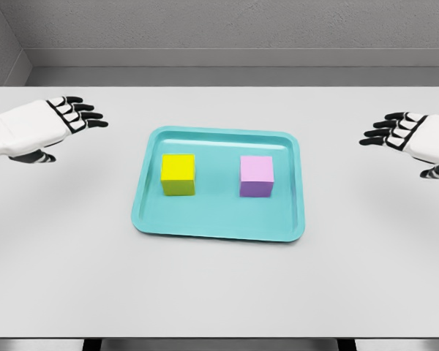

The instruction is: Push two cubes

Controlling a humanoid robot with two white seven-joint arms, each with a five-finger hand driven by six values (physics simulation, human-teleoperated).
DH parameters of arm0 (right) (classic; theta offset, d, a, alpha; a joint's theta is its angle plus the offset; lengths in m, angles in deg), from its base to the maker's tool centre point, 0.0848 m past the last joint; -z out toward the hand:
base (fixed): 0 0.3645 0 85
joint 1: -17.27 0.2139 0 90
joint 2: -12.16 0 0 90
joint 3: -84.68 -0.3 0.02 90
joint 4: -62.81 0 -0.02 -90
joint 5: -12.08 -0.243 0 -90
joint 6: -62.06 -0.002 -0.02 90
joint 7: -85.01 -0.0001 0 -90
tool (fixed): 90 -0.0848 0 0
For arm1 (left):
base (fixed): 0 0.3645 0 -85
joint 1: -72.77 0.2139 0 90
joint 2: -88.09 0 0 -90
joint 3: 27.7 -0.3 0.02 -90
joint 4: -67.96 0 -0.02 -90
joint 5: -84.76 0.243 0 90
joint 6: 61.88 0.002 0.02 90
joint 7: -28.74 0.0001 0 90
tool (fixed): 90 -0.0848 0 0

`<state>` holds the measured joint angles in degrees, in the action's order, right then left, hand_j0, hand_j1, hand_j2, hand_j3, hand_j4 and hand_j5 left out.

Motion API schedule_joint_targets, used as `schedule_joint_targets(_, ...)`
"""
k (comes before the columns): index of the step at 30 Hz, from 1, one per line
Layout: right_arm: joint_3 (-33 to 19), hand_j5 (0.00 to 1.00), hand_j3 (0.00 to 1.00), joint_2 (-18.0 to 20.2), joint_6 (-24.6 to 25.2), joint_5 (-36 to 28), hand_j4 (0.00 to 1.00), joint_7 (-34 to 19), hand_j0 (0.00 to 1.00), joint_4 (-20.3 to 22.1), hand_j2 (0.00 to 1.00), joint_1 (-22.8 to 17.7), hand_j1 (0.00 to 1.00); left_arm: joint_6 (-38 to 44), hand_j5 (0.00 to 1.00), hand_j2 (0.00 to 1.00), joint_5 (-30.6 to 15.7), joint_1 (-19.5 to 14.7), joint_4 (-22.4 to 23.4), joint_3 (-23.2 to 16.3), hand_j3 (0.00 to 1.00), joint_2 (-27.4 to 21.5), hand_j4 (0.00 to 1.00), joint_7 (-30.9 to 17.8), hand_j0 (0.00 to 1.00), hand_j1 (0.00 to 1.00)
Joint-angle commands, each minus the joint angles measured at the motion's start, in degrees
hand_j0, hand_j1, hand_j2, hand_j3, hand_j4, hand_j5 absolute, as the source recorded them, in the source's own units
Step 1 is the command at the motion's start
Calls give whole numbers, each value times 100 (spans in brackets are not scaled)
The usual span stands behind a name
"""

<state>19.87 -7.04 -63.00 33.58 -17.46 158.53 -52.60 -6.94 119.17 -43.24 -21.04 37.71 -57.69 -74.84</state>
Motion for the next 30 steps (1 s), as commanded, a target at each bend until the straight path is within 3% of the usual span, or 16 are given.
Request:
schedule_joint_targets(1,11,100,100,-23,6,-14,100,-1,100,7,100,9,100,6,100,100,-22,-9,22,-2,100,-20,100,-40,100,100)
schedule_joint_targets(6,284,100,100,-23,6,-207,100,69,100,-1,100,290,100,6,100,100,5,-9,40,-19,100,-20,100,-57,100,100)
schedule_joint_targets(7,275,100,100,-14,6,-304,100,60,100,-185,100,325,100,6,100,100,5,-17,31,-10,100,-20,100,-172,100,100)
schedule_joint_targets(9,214,100,100,-23,6,-260,100,-255,100,-291,100,439,100,6,100,100,31,-18,31,-19,100,-12,100,-304,100,100)
schedule_joint_targets(10,222,94,94,-49,6,-260,94,-782,94,-274,94,624,94,6,95,95,110,-18,31,-28,95,-11,95,-304,95,95)
schedule_joint_targets(11,214,81,81,-558,6,-252,81,-1591,81,-318,81,817,81,6,86,86,242,-26,31,-54,86,-11,86,-304,86,86)
schedule_joint_targets(12,266,74,74,-647,6,-252,74,-1926,74,-309,74,967,74,6,78,78,259,-26,31,-107,78,-3,78,-312,78,78)
schedule_joint_targets(14,336,74,74,-629,6,-260,74,-2137,74,-291,74,1292,74,6,73,73,374,-44,23,-133,73,50,73,-312,73,73)
schedule_joint_targets(17,1286,74,74,-629,6,-278,74,-2172,74,-291,74,2004,74,6,64,64,549,-105,14,-335,64,182,64,-374,64,64)
schedule_joint_targets(27,1488,67,67,-1042,6,74,67,-2253,67,-291,67,1811,67,6,65,65,655,-668,251,-1170,65,604,65,-505,65,65)
schedule_joint_targets(30,1488,66,66,-1385,6,293,66,-2253,66,-493,66,1819,66,6,65,65,664,-861,242,-1460,65,665,65,-620,65,65)
